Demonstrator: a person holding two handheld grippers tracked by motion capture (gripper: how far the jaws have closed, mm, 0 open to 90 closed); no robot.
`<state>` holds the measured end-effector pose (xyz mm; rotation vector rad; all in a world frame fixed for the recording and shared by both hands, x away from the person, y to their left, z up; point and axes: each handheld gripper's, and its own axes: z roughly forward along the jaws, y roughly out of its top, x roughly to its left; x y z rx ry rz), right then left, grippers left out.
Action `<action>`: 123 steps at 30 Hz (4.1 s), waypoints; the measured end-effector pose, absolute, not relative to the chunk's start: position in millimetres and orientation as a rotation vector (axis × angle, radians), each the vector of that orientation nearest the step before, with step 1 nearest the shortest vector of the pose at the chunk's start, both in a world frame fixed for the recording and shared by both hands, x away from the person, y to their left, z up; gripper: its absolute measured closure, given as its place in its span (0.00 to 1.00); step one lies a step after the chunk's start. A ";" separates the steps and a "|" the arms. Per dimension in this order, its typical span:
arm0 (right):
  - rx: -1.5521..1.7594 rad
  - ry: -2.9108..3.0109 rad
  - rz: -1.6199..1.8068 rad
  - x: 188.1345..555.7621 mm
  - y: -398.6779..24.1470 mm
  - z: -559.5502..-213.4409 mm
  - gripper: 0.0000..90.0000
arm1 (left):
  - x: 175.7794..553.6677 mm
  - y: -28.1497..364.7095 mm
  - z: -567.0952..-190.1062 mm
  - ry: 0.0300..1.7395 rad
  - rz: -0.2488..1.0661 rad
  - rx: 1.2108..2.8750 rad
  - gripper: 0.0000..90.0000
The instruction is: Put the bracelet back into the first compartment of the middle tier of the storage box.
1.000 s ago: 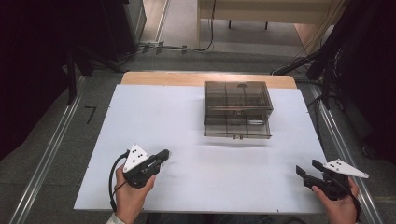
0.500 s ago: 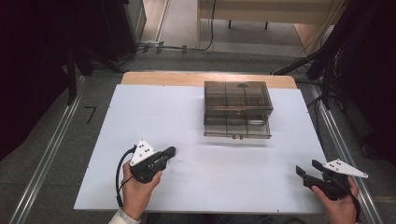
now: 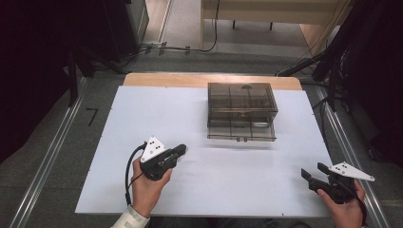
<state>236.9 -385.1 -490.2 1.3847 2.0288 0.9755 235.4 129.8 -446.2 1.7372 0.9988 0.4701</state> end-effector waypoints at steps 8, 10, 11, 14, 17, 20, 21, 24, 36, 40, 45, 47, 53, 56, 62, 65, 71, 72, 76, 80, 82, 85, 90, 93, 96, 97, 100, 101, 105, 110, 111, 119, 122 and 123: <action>1.385 2.029 0.975 236.4 -385.1 -490.1 0.32 | 242.5 123.2 -443.7 0.985 0.461 1.737 0.98; 1.386 2.028 0.975 236.5 -385.0 -490.1 0.32 | 244.6 121.6 -443.4 0.987 0.456 1.731 0.98; 1.386 2.028 0.975 236.6 -385.0 -490.1 0.32 | 245.6 120.9 -443.1 0.987 0.453 1.729 0.98; 1.386 2.029 0.974 236.7 -384.9 -490.2 0.32 | 248.7 118.5 -441.8 0.984 0.451 1.724 0.98; 1.385 2.029 0.974 236.7 -385.0 -490.2 0.32 | 251.4 115.6 -440.6 0.979 0.448 1.721 0.98; 1.385 2.030 0.974 236.7 -385.1 -490.2 0.32 | 254.1 112.6 -439.4 0.976 0.446 1.719 0.98; 1.385 2.029 0.974 236.7 -385.0 -490.2 0.32 | 255.3 111.7 -439.2 0.973 0.445 1.717 0.98; 1.386 2.030 0.974 236.7 -384.8 -490.2 0.32 | 258.2 109.0 -438.1 0.973 0.443 1.709 0.98; 1.386 2.031 0.974 237.0 -384.8 -490.4 0.32 | 269.5 96.8 -431.9 0.948 0.450 1.684 0.98; 1.386 2.031 0.974 237.0 -384.8 -490.4 0.32 | 272.8 92.8 -429.6 0.943 0.460 1.682 0.98; 1.388 2.033 0.971 237.2 -384.9 -490.5 0.32 | 276.6 88.5 -427.4 0.936 0.464 1.681 0.98; 1.388 2.033 0.972 237.3 -384.8 -490.6 0.32 | 278.0 86.9 -426.7 0.934 0.464 1.678 0.98; 1.386 2.036 0.973 237.6 -384.6 -490.7 0.32 | 282.3 82.8 -425.5 0.932 0.463 1.678 0.98; 1.386 2.036 0.973 237.6 -384.7 -490.7 0.32 | 284.4 81.6 -426.9 0.936 0.461 1.680 0.98; 1.383 2.038 0.973 238.0 -384.4 -490.9 0.32 | 289.1 79.5 -426.9 0.939 0.462 1.667 0.98; 1.383 2.039 0.972 238.1 -384.3 -490.9 0.32 | 291.6 77.5 -425.5 0.939 0.468 1.664 0.98; 1.384 2.038 0.972 238.2 -384.3 -490.9 0.32 | 296.7 71.2 -422.8 0.934 0.468 1.651 0.98; 1.384 2.039 0.972 238.2 -384.4 -490.9 0.32 | 297.8 70.1 -422.6 0.932 0.468 1.653 0.98; 1.385 2.038 0.974 238.2 -384.4 -491.0 0.32 | 301.2 65.3 -423.6 0.934 0.468 1.649 0.98; 1.385 2.037 0.975 238.1 -384.5 -490.9 0.32 | 304.5 61.9 -424.6 0.934 0.476 1.651 0.98; 1.384 2.038 0.976 238.1 -384.5 -490.9 0.32 | 306.7 60.3 -425.6 0.935 0.481 1.648 0.98; 1.383 2.040 0.973 238.1 -384.4 -491.0 0.32 | 310.2 58.2 -427.2 0.940 0.486 1.641 0.98; 1.387 2.039 0.974 238.2 -384.5 -491.0 0.32 | 315.3 54.8 -429.4 0.942 0.505 1.638 0.98; 1.386 2.041 0.971 238.2 -384.5 -491.1 0.32 | 318.4 52.6 -431.1 0.945 0.517 1.633 0.98; 1.385 2.042 0.971 238.3 -384.4 -491.2 0.32 | 322.6 51.2 -432.9 0.950 0.529 1.622 0.98; 1.386 2.041 0.970 238.3 -384.3 -491.2 0.32 | 324.1 50.6 -433.4 0.949 0.531 1.622 0.98; 1.385 2.042 0.970 238.5 -384.3 -491.3 0.32 | 328.2 46.4 -435.7 0.955 0.532 1.622 0.98; 1.385 2.042 0.970 238.5 -384.2 -491.4 0.32 | 329.3 44.7 -436.4 0.957 0.534 1.623 0.98; 1.384 2.047 0.971 238.6 -384.2 -491.6 0.32 | 333.7 37.9 -439.0 0.955 0.559 1.630 0.98; 1.385 2.043 0.973 238.3 -384.4 -491.4 0.32 | 337.7 30.3 -445.7 0.961 0.553 1.672 0.98; 1.385 2.043 0.973 238.4 -384.4 -491.4 0.32 | 338.3 28.7 -447.4 0.963 0.555 1.684 0.98; 1.382 2.047 0.974 238.6 -383.9 -491.5 0.32 | 343.0 20.8 -458.6 0.981 0.545 1.728 0.98; 1.381 2.047 0.975 238.6 -384.0 -491.4 0.32 | 344.4 18.0 -462.1 0.990 0.539 1.741 0.98; 1.381 2.047 0.974 238.6 -383.9 -491.4 0.32 | 345.0 17.6 -463.1 0.990 0.537 1.750 0.98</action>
